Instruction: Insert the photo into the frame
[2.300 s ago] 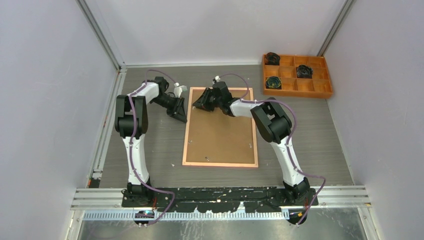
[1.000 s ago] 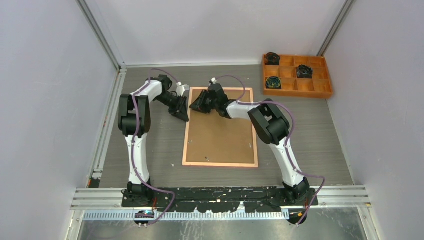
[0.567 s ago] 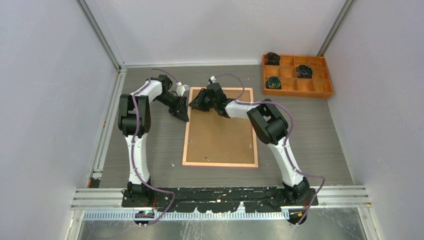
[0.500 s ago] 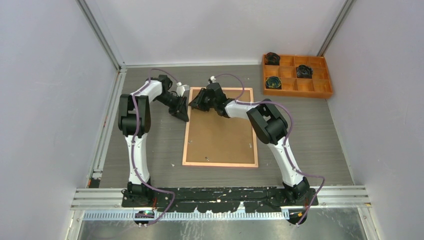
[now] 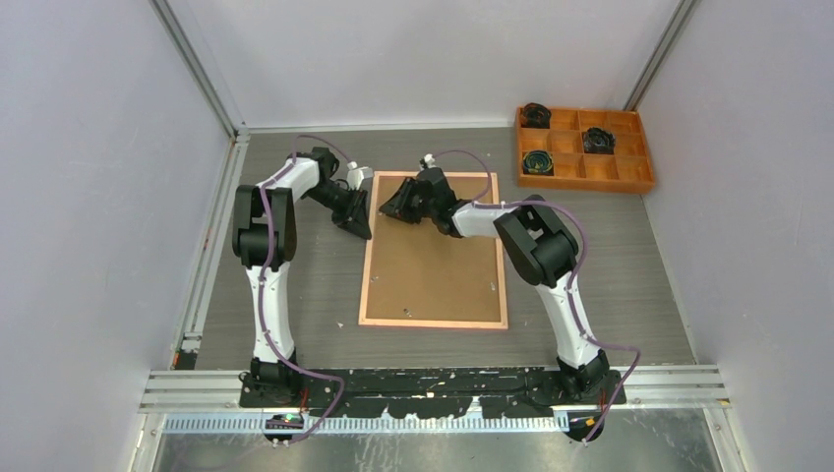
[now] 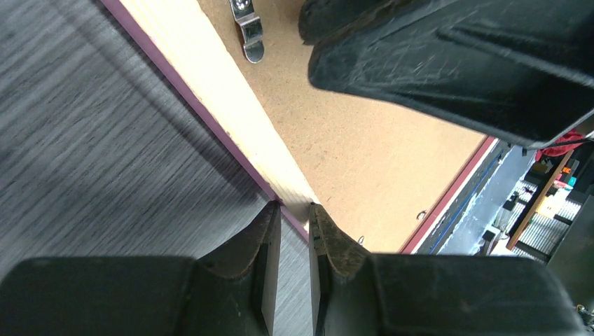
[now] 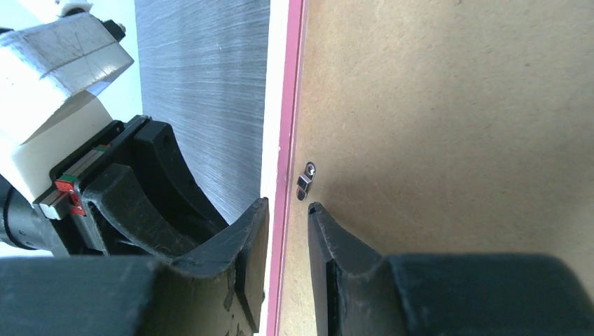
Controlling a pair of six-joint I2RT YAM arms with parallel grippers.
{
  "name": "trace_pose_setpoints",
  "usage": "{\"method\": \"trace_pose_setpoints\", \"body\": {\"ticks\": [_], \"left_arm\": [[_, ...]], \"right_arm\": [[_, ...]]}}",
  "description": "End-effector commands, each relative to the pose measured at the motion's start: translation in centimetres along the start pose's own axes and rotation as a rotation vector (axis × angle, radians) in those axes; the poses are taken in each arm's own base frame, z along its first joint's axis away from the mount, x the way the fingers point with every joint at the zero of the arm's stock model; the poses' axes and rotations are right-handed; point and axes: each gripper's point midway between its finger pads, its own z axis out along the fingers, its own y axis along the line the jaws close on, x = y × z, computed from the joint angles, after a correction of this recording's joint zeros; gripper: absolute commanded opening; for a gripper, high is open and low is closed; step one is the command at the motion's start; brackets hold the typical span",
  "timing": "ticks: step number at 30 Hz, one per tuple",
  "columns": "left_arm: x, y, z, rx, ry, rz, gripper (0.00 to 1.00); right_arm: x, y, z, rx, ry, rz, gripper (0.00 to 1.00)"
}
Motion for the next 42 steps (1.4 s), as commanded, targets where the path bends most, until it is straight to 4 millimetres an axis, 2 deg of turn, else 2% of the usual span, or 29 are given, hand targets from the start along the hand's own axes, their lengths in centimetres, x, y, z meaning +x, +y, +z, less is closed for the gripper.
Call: {"method": "trace_pose_setpoints", "body": {"ticks": [1,9,18,42], "left_arm": [[0.1,2.5,1.1,-0.101,0.029,0.074,0.2],[0.1,2.5,1.1,-0.101,0.029,0.075,0.19],[0.2,2.5,1.2,-0.101,0.03,0.074,0.19],[0.2,2.5,1.2,-0.099,0.032,0.078,0.19]], "right_arm": [[-2.5,3.3,-1.6,-0.077,-0.06,-0.02,0.33],[-1.4,1.2,0.1,-0.029,-0.02,-0.012,0.32],[0.2,1.5,1.4,-0.015,0.023,-0.032,0.32],[-0.3,-0.3,2.9,0.078,-0.05,0.043,0.28]]}}
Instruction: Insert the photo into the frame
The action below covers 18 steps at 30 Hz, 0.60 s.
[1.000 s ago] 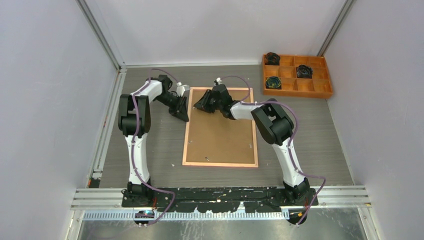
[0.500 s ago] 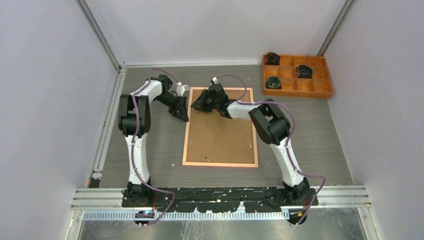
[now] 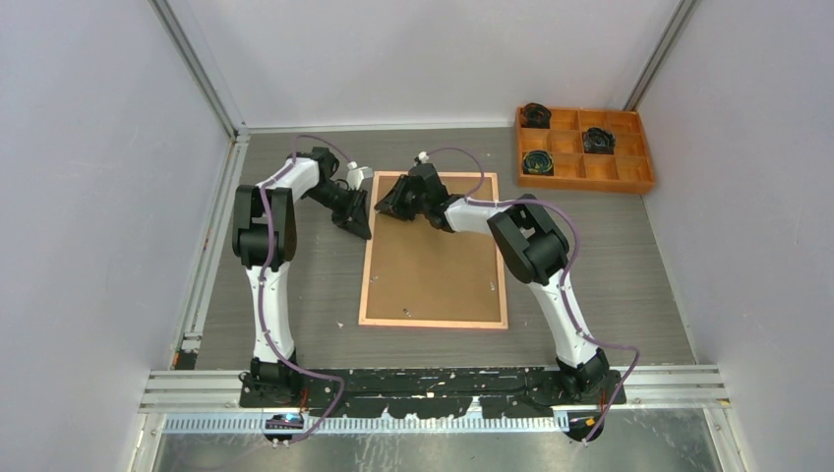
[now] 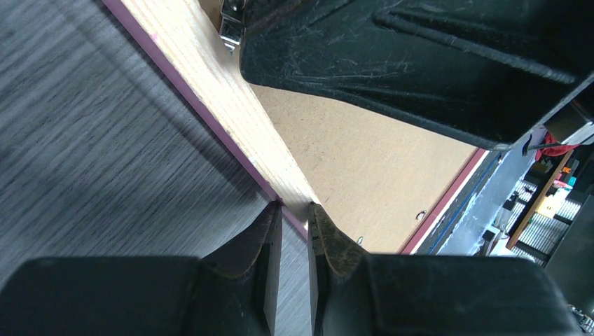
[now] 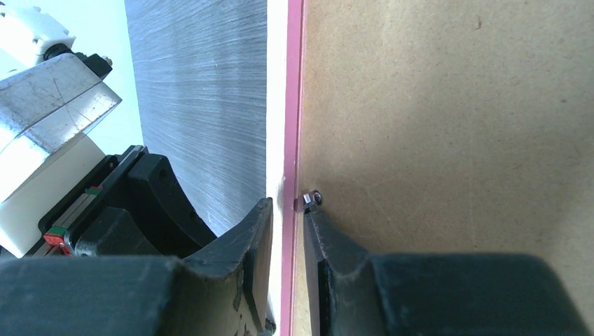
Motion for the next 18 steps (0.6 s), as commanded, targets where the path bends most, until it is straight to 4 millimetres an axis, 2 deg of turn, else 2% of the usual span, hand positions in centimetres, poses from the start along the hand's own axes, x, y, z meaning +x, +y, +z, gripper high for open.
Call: {"method": "trace_pose_setpoints", "body": {"ticks": [1,6,18], "left_arm": [[0.17,2.46,1.2,-0.099,0.03,0.08,0.19],[0.23,2.44,1.25,-0.099,0.033,0.082,0.19],[0.22,2.43,1.24,-0.099,0.034,0.086,0.19]], "right_arm": [[-0.54,-0.87,1.16,0.053,-0.073,0.014,0.28],[-0.7,-1.82,1.22,0.087,-0.095,0.03,0.28],[-0.68,-1.32,1.72,0.068,-0.109,0.049,0.28]]}}
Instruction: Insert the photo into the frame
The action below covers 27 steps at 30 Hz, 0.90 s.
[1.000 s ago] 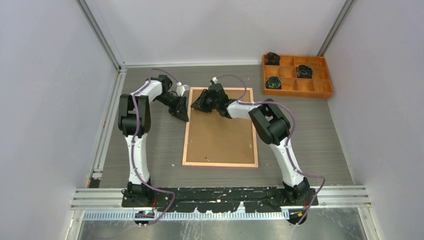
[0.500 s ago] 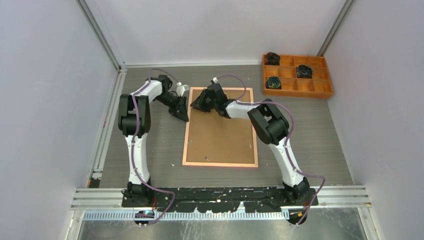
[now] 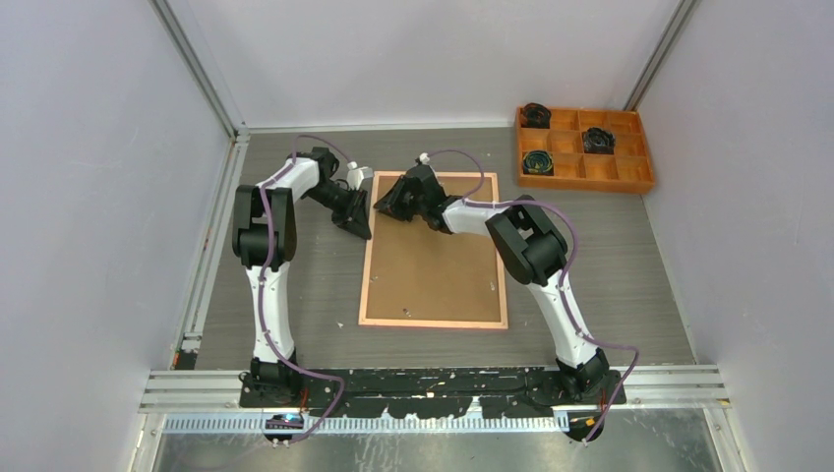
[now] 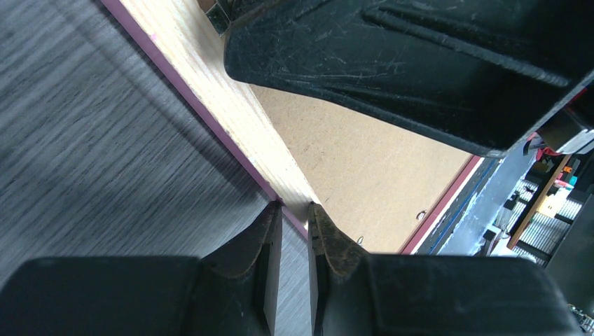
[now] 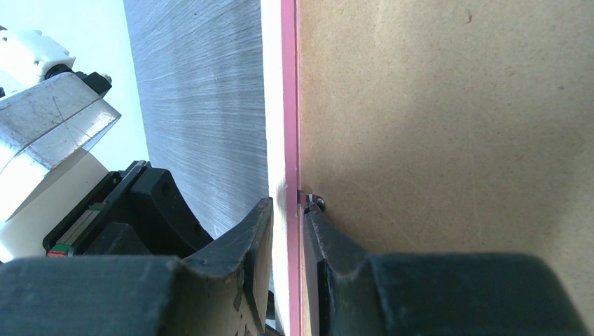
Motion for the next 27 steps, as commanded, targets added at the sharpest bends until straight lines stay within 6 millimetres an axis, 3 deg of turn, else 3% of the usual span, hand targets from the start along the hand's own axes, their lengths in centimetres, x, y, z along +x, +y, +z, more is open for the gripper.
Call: {"method": "trace_pose_setpoints", "body": {"ticks": [1,6,11,14,15,21,24,27], "left_arm": [[0.2,2.4,1.2,-0.097,0.032,0.082,0.19],[0.2,2.2,0.5,-0.106,0.038,0.094,0.22],[0.3,1.4,-2.6,-0.134,0.007,0.135,0.31],[1.4,1.0,-3.4,-0.159,0.019,0.155,0.33],[2.1,0.9,-3.3,-0.157,0.032,0.149,0.34],[5.4,1.3,-2.1,-0.226,0.101,0.195,0.37],[6.8,1.2,-1.4,-0.267,0.135,0.241,0.37],[7.6,0.5,-0.9,-0.277,0.156,0.273,0.37]], "right_arm": [[-0.6,-1.2,1.4,0.033,-0.066,0.001,0.28],[-1.8,1.8,-0.5,-0.047,-0.073,0.002,0.32],[-6.1,5.6,-6.4,-0.115,-0.127,-0.035,0.49],[-9.4,4.4,-10.2,-0.076,-0.191,-0.053,0.62],[-10.5,3.5,-11.6,-0.043,-0.219,-0.062,0.65],[-15.8,-7.6,-19.9,0.308,-0.385,-0.053,0.72],[-17.0,-12.9,-23.3,0.447,-0.449,-0.006,0.73],[-17.2,-16.9,-25.0,0.527,-0.474,0.034,0.73]]}}
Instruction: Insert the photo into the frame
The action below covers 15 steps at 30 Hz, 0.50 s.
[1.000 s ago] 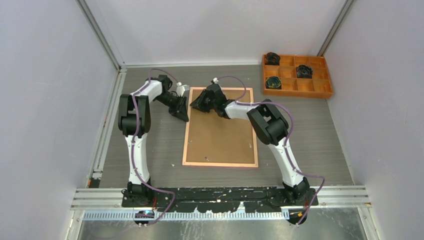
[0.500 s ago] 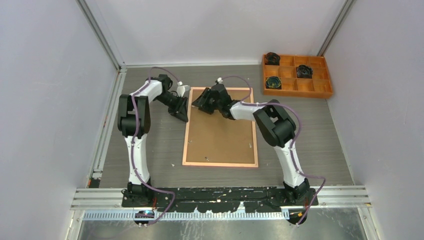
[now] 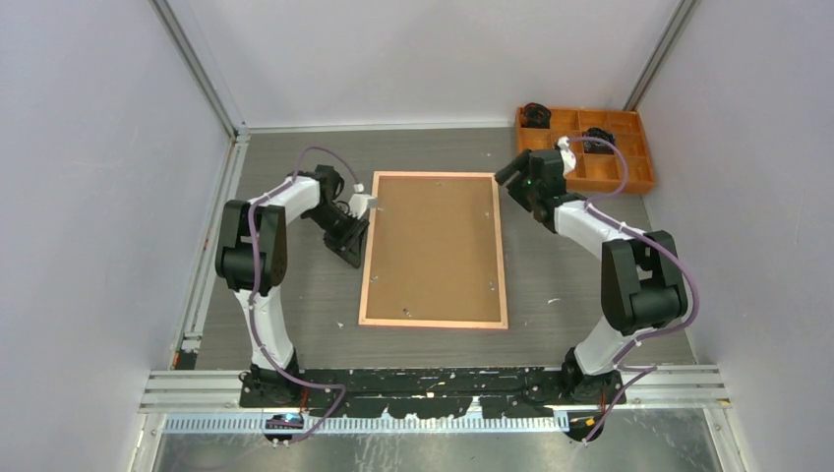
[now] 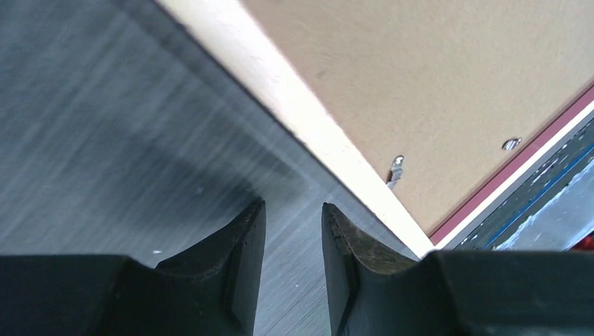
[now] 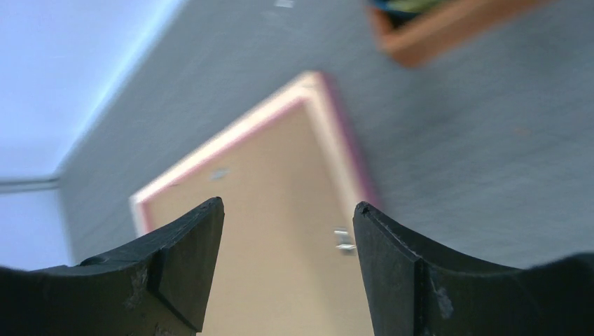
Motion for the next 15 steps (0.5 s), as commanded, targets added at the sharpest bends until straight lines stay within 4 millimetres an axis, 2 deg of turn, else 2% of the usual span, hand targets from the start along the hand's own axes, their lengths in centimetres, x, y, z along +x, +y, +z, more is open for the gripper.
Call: {"method": "trace_pose_setpoints", "body": {"ticks": [1,4,8,12,15], "left_arm": [[0.7,0.1,0.6,-0.092,0.032,0.111,0.37],[1.0,-0.5,0.7,-0.101,0.042,0.135,0.37],[1.6,-1.1,0.5,-0.102,0.057,0.159,0.37],[2.4,-1.9,0.5,-0.101,0.074,0.185,0.37],[3.1,-2.8,1.0,-0.093,0.091,0.207,0.36]], "right_arm": [[1.4,-7.9,0.0,0.214,0.014,-0.033,0.73],[2.7,-8.9,1.1,0.226,0.057,-0.018,0.73],[4.8,-8.4,2.9,0.186,0.128,0.033,0.73],[6.7,-5.9,4.5,0.129,0.18,0.03,0.73],[9.9,-2.0,5.9,0.032,0.277,0.021,0.73]]}}
